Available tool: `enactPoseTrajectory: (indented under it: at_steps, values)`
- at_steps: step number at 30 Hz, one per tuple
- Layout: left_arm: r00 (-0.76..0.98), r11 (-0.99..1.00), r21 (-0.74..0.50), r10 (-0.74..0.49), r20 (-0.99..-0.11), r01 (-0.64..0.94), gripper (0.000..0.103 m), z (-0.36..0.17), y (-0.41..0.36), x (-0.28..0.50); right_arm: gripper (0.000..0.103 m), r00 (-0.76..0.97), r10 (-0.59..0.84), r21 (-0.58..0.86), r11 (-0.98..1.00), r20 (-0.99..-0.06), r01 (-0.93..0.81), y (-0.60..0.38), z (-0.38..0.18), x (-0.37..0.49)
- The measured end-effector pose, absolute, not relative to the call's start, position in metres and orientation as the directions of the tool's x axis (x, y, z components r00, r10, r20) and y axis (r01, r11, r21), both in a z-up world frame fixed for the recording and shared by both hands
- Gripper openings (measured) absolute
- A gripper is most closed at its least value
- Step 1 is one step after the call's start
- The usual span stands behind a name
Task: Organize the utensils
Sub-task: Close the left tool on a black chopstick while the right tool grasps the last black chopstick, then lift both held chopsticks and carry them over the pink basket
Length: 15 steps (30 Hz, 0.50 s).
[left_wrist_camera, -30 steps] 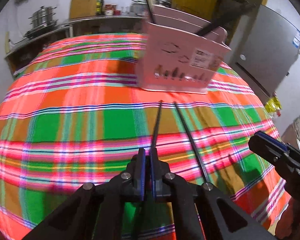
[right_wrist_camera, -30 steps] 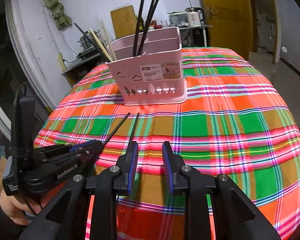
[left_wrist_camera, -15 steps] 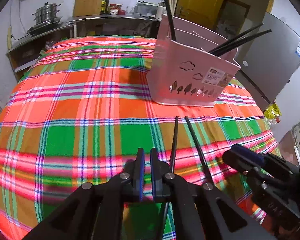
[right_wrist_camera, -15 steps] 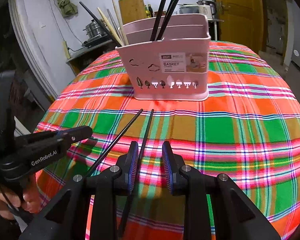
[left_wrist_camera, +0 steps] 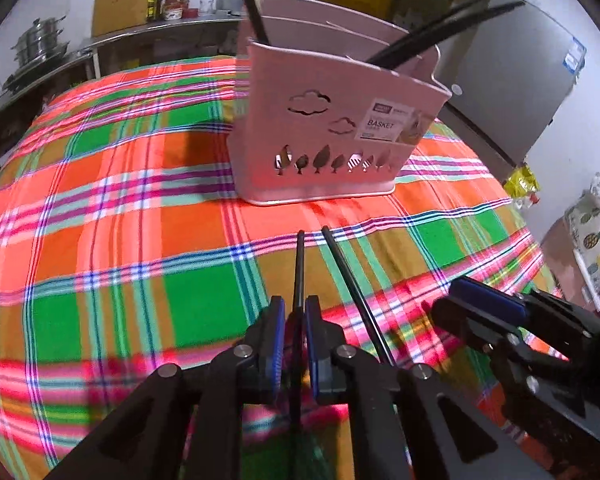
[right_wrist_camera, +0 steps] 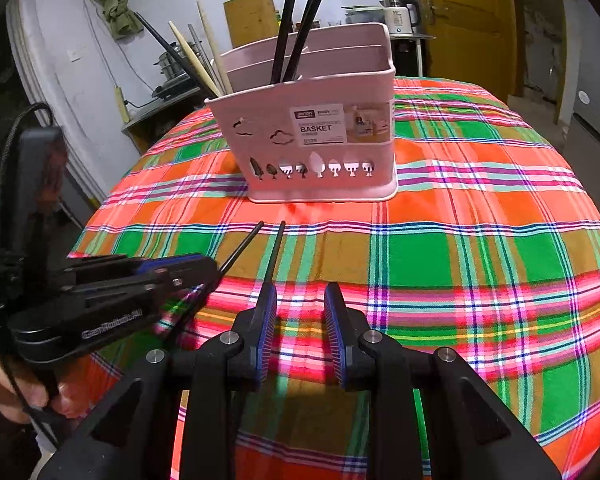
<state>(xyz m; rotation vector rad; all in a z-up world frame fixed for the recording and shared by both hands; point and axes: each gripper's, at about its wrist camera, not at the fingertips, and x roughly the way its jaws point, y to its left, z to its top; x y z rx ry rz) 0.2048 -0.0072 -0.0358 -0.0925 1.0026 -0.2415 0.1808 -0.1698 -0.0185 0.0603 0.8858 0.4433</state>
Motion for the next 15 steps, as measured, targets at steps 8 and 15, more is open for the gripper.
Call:
enactPoseTrajectory:
  at_steps: [8,15]
  values:
    - [0.557,0.987,-0.153,-0.150,-0.817,0.042,0.005,-0.037,0.020,0.199,0.025,0.530,0.412,0.229,0.897,-0.741,-0.378,-0.155,-0.020,0.189]
    - [0.535,0.981,-0.193,-0.160,-0.830,-0.006,0.005,-0.038,0.045,0.203,0.025,0.486,0.411,0.222,0.889,-0.771,-0.400,-0.133,-0.031,0.206]
